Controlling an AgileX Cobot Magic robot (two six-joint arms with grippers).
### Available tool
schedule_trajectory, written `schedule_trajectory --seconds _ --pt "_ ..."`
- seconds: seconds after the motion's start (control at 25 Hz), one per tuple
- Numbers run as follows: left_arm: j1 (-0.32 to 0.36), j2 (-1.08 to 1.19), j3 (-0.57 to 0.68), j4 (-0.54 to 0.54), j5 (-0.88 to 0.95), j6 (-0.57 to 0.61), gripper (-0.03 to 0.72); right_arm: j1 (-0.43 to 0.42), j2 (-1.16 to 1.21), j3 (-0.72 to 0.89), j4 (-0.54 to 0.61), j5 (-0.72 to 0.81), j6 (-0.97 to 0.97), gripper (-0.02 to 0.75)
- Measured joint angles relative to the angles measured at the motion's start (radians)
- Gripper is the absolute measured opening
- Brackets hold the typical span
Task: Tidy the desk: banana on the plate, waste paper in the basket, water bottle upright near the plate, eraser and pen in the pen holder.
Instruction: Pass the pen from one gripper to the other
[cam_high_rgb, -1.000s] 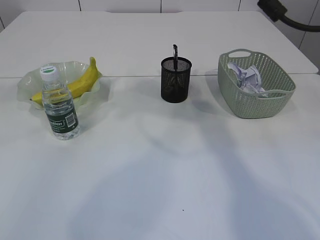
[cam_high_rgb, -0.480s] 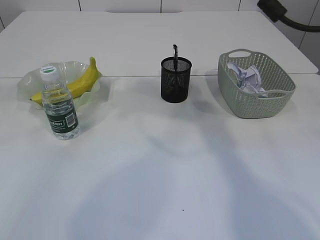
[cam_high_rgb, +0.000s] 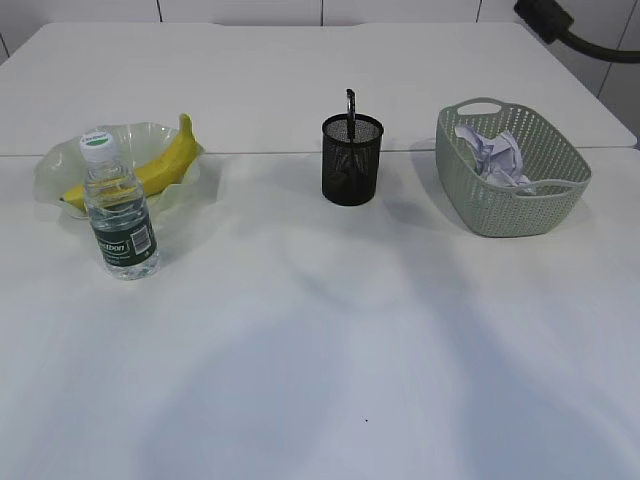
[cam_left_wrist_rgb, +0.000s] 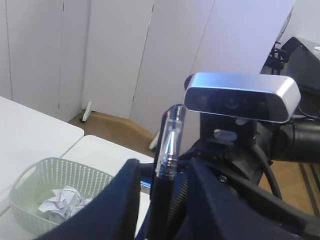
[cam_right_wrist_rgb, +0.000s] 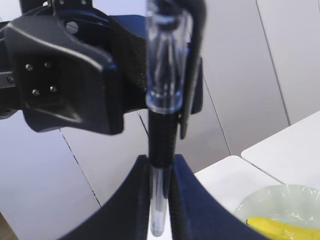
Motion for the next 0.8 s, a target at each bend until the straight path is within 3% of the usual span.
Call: schedule_trajectory --seconds 0.2,0.52,0.8 --pt "0.017 -0.004 0.0 0.0 -0.002 0.0 0.249 0.0 0.0 0.0 0.0 -0.01 0.0 0.055" --pt "0.087 -0.035 0.0 0.007 0.009 -0.038 0.343 -0.025 0.0 0.0 0.0 -0.024 0.016 0.055" --pt "0.09 -0.035 0.013 0.269 0.114 -0.205 0.342 -0.036 0.0 0.0 0.0 -0.036 0.026 0.055"
